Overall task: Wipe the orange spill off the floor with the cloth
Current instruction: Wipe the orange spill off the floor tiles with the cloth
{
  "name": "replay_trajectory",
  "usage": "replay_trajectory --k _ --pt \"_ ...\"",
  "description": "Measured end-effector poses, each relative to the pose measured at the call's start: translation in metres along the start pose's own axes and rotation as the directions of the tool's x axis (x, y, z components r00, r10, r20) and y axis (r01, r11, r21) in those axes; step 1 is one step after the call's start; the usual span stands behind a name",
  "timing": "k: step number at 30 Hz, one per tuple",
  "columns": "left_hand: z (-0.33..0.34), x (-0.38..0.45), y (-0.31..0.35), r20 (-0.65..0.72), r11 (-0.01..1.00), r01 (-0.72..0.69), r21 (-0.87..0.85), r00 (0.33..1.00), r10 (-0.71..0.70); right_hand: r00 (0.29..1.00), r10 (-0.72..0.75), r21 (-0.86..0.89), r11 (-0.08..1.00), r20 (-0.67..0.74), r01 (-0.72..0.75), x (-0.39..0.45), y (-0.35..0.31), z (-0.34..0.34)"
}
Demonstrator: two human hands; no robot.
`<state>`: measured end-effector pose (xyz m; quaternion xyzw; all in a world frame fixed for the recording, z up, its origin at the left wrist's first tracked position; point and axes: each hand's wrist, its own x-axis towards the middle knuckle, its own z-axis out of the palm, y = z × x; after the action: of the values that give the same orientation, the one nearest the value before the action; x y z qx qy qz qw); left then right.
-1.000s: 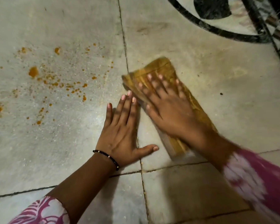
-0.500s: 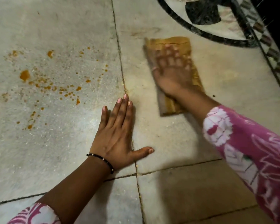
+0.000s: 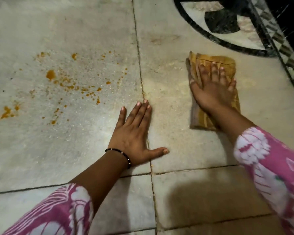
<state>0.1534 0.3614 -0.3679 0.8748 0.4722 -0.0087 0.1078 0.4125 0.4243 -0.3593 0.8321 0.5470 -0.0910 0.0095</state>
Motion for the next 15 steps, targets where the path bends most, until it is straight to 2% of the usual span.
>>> replay_trajectory --k 2,4,7,9,10,12,14,15 --pt "-0.001 -0.002 0.002 0.013 1.000 0.017 0.004 1.000 -0.017 0.998 -0.035 0.025 0.999 0.051 0.033 0.002 -0.024 -0.002" --pt "0.001 -0.007 0.007 0.039 0.999 0.047 -0.011 0.998 -0.047 0.974 -0.208 -0.001 0.978 0.090 0.209 -0.023 -0.036 0.002" --pt "-0.004 -0.041 -0.001 0.055 0.998 0.052 -0.041 0.997 -0.050 0.862 -0.485 -0.021 0.870 0.149 0.493 -0.091 -0.044 0.011" --pt "-0.014 -0.072 -0.028 -0.006 0.999 -0.040 0.009 0.999 0.040 0.768 -0.601 -0.035 0.782 0.222 0.623 -0.137 -0.050 0.016" --pt "-0.024 -0.092 -0.050 -0.024 0.995 -0.075 0.064 0.997 0.077 0.700 -0.656 -0.023 0.724 0.282 0.689 -0.158 -0.058 0.016" --pt "-0.048 -0.129 -0.105 0.015 0.979 -0.087 0.186 0.996 0.086 0.515 -0.758 0.025 0.571 0.401 0.821 -0.188 -0.075 0.016" --pt "-0.073 -0.159 -0.159 0.074 0.948 -0.122 0.294 0.992 0.105 0.327 -0.807 0.053 0.402 0.492 0.914 -0.197 -0.094 0.008" --pt "-0.086 -0.173 -0.187 0.115 0.929 -0.161 0.334 0.985 0.129 0.261 -0.807 0.058 0.341 0.530 0.938 -0.196 -0.107 0.002"
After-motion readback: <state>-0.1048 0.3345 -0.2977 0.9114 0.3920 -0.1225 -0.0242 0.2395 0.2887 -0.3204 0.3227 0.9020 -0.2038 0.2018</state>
